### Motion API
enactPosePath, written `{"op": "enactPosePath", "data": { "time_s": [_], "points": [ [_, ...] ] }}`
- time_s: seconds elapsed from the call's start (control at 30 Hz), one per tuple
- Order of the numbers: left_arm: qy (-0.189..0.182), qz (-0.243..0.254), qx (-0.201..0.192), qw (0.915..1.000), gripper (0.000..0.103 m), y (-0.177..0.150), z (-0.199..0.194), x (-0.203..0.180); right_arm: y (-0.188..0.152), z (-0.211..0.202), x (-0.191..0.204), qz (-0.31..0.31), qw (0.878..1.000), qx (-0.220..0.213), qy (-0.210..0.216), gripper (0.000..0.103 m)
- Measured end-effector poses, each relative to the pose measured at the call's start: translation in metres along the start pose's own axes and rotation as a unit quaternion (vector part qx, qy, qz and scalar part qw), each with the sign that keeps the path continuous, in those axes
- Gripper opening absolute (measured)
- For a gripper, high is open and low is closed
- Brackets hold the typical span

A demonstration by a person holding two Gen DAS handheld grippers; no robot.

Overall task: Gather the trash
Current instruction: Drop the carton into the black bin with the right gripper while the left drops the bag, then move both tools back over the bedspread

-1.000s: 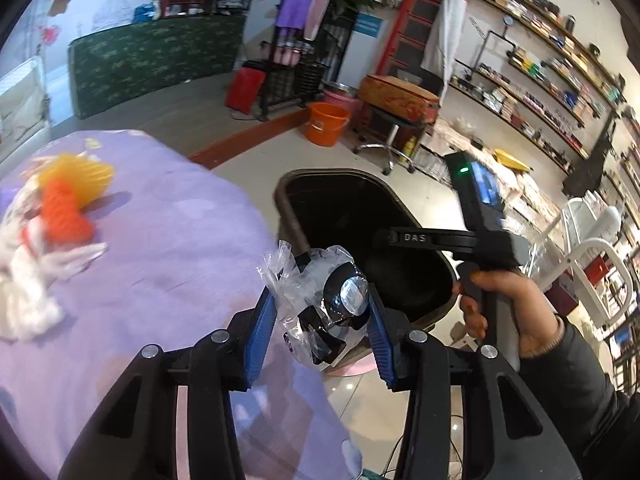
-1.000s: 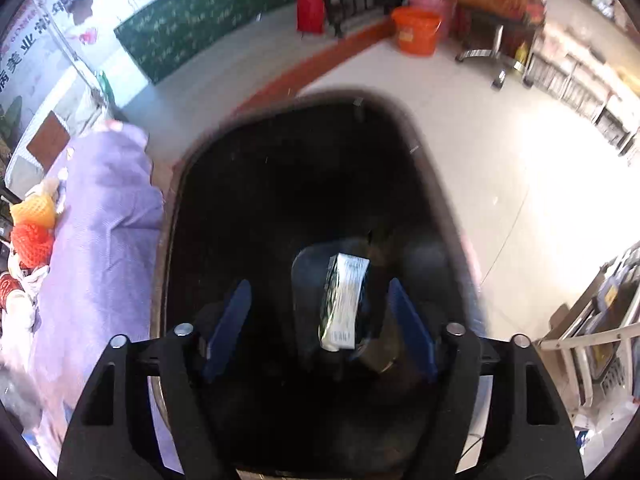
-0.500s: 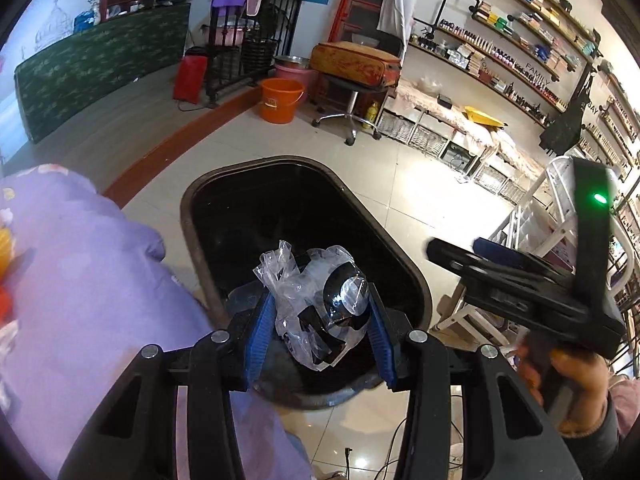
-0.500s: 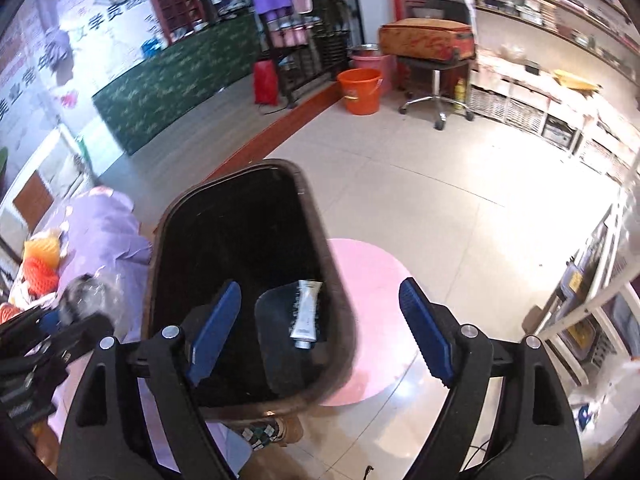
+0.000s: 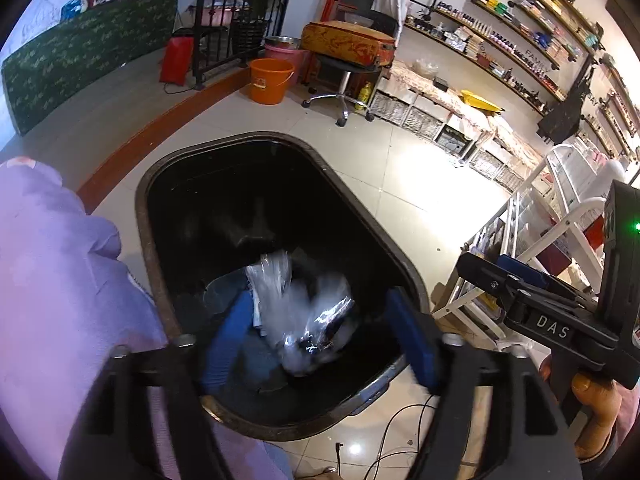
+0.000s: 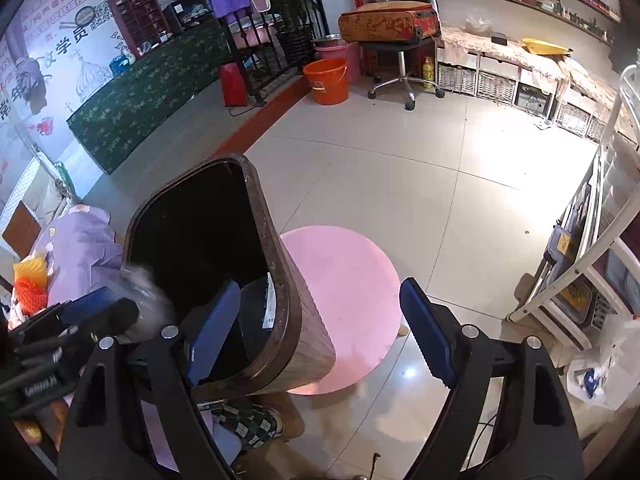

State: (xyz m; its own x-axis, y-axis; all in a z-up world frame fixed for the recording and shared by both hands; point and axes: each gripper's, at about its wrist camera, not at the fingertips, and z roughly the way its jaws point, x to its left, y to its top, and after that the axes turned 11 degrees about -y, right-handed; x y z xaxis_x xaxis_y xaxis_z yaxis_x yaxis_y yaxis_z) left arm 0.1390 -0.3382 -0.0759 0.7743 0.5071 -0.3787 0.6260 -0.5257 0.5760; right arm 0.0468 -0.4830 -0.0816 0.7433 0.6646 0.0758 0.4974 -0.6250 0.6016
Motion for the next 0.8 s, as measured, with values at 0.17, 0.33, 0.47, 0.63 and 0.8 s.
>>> {"op": "enactPosePath", "data": {
  "time_s": [0.17,0.33,0.47,0.63,0.8],
  "points": [
    [-0.013,0.022,-0.017,0.9995,0.092,0.001,-0.006,-0.006,0.003,-0.004,-0.002,0.004,1.000,-0.010,-0.005,0.084],
    [-0.022,0.039,-0.035,0.9984,0.095,-0.001,-0.016,-0.015,0.003,-0.015,0.002,0.006,0.999,-0.033,-0.005,0.087],
    [-0.025,0.034,-0.051,0.9978,0.095,-0.003,-0.029,-0.015,0.002,-0.031,0.011,-0.003,0.997,-0.071,-0.005,0.090],
    [0.002,0.007,-0.080,0.9968,0.096,-0.012,-0.059,-0.006,0.003,-0.047,0.034,-0.035,0.994,-0.100,0.008,0.093],
    [0.050,0.008,-0.107,0.9930,0.097,-0.029,-0.098,0.001,-0.004,-0.056,0.066,-0.070,0.991,-0.105,0.039,0.094]
  ]
}}
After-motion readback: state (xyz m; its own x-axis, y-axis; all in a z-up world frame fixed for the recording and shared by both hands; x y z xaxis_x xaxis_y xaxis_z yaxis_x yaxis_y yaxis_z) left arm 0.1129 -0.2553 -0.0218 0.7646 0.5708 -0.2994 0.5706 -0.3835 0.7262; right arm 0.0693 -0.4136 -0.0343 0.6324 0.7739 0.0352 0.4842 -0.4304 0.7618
